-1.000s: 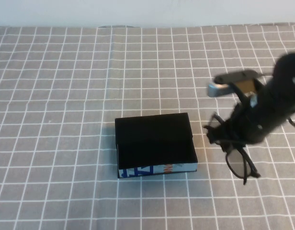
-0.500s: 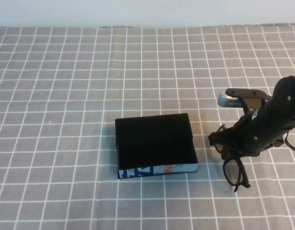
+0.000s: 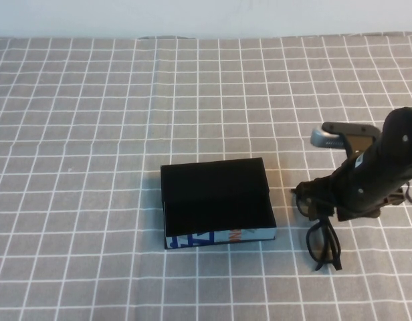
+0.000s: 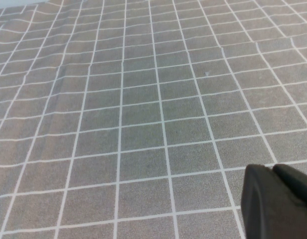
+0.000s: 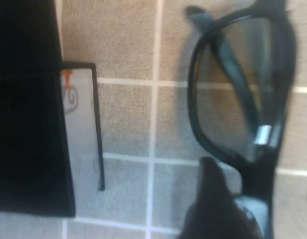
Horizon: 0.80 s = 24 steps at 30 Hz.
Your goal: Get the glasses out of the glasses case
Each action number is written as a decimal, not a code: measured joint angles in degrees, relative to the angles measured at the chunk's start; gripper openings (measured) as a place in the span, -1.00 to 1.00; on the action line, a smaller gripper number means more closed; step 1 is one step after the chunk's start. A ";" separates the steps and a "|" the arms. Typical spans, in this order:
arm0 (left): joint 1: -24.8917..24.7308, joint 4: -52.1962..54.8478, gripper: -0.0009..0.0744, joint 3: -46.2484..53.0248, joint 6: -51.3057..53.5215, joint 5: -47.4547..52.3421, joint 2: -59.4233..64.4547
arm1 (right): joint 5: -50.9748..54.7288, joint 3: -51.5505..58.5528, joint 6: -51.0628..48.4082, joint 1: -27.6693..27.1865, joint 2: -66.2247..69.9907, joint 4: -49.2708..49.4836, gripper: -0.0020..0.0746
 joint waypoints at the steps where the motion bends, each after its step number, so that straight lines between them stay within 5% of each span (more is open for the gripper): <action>1: 0.00 0.00 -0.99 0.00 0.00 0.00 0.00 | 0.46 0.00 0.78 0.00 -0.95 -0.86 0.01; 6: 0.00 0.00 -0.99 0.00 0.00 0.00 0.00 | 5.64 0.00 1.63 0.00 -7.82 -3.64 -0.14; 10: 0.00 0.00 -0.99 0.00 0.00 0.00 0.00 | 11.86 0.24 -0.18 0.00 -14.52 -4.10 -0.69; 13: 0.00 0.00 -0.99 0.00 0.00 0.00 0.00 | 14.02 2.33 -0.83 0.00 -20.24 -4.10 -0.90; 24: 0.00 0.00 -0.99 0.00 0.00 0.00 0.00 | 16.59 14.99 -3.30 0.00 -43.34 -3.91 -0.99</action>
